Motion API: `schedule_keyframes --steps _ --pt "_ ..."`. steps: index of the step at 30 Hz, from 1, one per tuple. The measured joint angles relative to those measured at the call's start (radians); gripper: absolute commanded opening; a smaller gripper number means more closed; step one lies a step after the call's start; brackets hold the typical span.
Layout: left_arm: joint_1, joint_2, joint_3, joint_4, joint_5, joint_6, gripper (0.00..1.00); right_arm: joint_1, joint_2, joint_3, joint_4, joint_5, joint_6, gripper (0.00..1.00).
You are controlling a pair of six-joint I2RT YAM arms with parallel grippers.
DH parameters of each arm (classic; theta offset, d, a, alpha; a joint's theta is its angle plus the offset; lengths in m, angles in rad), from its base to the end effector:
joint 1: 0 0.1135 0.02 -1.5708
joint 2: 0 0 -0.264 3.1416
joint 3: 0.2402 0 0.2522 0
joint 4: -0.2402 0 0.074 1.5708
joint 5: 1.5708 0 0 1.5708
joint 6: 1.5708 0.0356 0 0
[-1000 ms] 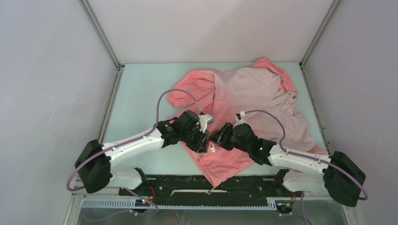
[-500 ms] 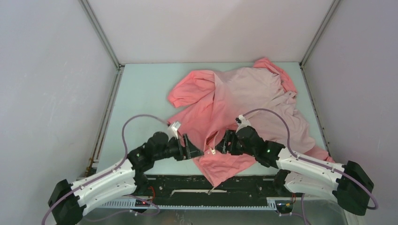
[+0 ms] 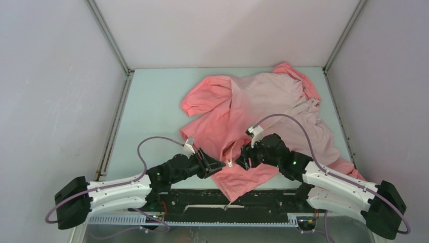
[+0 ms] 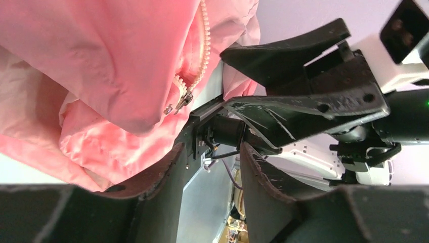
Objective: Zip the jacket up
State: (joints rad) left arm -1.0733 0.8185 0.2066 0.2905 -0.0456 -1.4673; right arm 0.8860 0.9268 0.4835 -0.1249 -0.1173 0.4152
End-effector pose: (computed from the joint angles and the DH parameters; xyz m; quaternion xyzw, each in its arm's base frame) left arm 0.0866 -0.1561 0.1800 -0.1718 0.7926 -0.5530 0.1907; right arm 0.1237 0.1581 0.2149 -0.2316 0.8447 0.3315 0.3506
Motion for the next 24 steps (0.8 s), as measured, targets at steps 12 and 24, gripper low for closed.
schedule_keyframes --steps 12,24 --pt "-0.101 0.054 -0.002 0.040 -0.145 -0.203 0.65 0.000 -0.114 -0.007 0.046 -0.016 -0.193 0.60" --pt "-0.109 0.255 -0.002 0.148 -0.196 -0.283 0.51 0.169 -0.354 -0.231 0.240 -0.035 -0.574 0.57"
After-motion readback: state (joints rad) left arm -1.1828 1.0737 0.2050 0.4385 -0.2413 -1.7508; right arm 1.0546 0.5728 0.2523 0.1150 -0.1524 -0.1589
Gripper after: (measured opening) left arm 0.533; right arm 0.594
